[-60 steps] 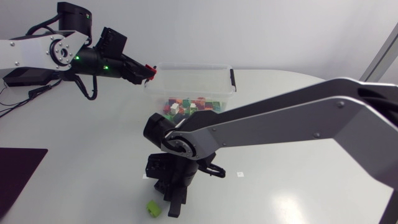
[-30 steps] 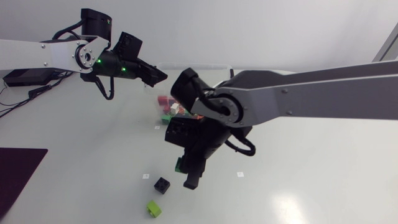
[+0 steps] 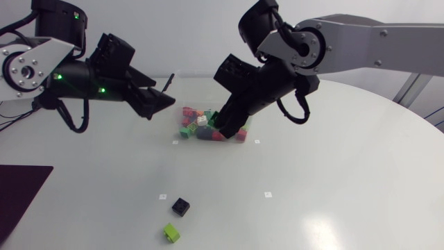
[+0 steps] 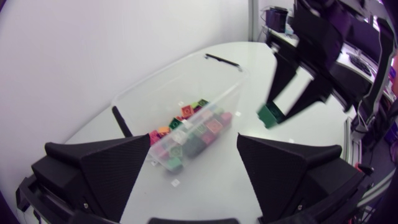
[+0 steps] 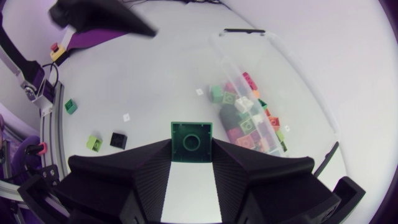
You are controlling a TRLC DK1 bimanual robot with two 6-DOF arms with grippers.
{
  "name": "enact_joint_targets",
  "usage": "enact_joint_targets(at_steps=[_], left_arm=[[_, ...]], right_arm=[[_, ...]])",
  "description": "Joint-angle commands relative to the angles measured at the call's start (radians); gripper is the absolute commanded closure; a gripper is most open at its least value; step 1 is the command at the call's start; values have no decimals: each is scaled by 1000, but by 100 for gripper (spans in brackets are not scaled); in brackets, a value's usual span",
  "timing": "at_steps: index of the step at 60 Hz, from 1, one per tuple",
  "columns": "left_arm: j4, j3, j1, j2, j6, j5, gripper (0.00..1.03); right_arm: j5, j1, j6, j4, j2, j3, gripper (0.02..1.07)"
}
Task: Place the duplo bricks in the container
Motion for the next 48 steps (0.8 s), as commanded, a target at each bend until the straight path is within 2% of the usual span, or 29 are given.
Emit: enact_joint_targets(at_steps=[1, 9, 21, 25, 48], left_arm=[[-72, -68, -28, -54, 104, -1, 6], [-202, -158, -55, -99, 254, -1, 6], [-308, -327, -115, -135, 446, -8, 6], [-317, -375, -146, -155, 478, -21, 6], [-294, -506, -242, -146, 635, -43, 7]], right_arm=[[-3, -25, 32, 29, 2, 31, 75], [-8, -65, 65, 69, 28, 71, 75], [-8, -123, 133, 144, 75, 119, 75], [-7, -143, 168, 193, 97, 128, 75], [-5, -198, 242, 252, 241, 244, 75]])
